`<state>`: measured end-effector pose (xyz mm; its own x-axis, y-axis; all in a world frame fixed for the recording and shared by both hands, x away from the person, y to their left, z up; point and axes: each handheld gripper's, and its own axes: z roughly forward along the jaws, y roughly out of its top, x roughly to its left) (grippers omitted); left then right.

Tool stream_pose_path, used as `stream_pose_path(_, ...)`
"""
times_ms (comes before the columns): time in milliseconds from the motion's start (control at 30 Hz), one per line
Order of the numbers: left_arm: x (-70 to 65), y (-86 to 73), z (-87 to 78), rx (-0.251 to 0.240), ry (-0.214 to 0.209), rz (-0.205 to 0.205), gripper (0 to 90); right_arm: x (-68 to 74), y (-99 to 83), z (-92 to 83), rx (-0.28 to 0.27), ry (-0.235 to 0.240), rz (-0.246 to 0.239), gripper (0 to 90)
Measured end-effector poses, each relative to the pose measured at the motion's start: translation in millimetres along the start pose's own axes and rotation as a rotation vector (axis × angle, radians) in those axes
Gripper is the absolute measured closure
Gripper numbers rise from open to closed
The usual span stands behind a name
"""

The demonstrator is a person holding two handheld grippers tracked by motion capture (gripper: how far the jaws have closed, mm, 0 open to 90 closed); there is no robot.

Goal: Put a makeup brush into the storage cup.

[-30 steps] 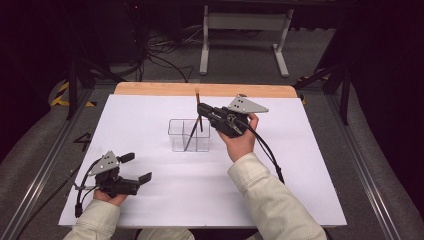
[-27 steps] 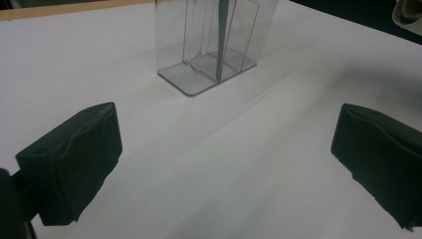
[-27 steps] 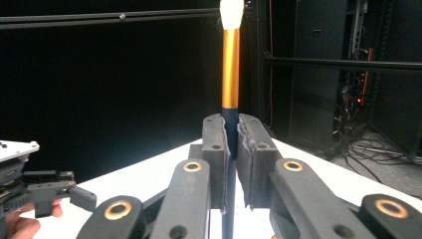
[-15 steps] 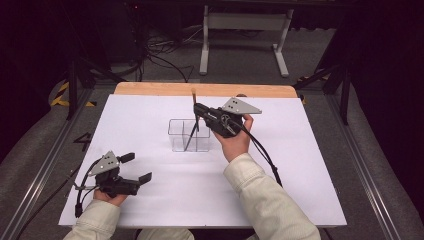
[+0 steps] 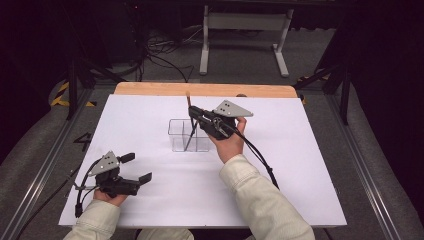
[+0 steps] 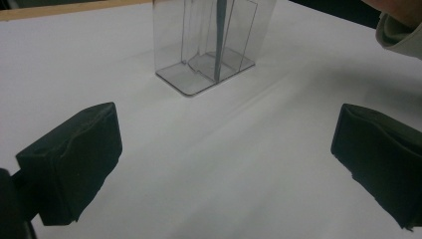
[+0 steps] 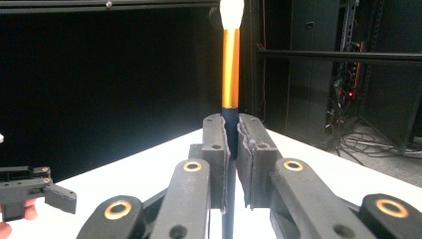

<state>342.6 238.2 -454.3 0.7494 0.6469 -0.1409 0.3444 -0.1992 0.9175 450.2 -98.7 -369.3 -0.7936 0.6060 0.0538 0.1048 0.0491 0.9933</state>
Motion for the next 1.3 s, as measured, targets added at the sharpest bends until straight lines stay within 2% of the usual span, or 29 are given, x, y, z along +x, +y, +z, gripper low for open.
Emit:
stream_pose_path(533,-0.2,-0.1,0.4,0.004,0.0,-0.003,0.4,-3.3,-11.3,9.0,0.048,-0.009,0.012,82.4)
stream_pose_path(1300,-0.4,0.0,1.2,0.006,-0.005,0.004,0.5,-3.3,-25.1,12.3,0.119,-0.012,0.03,82.2)
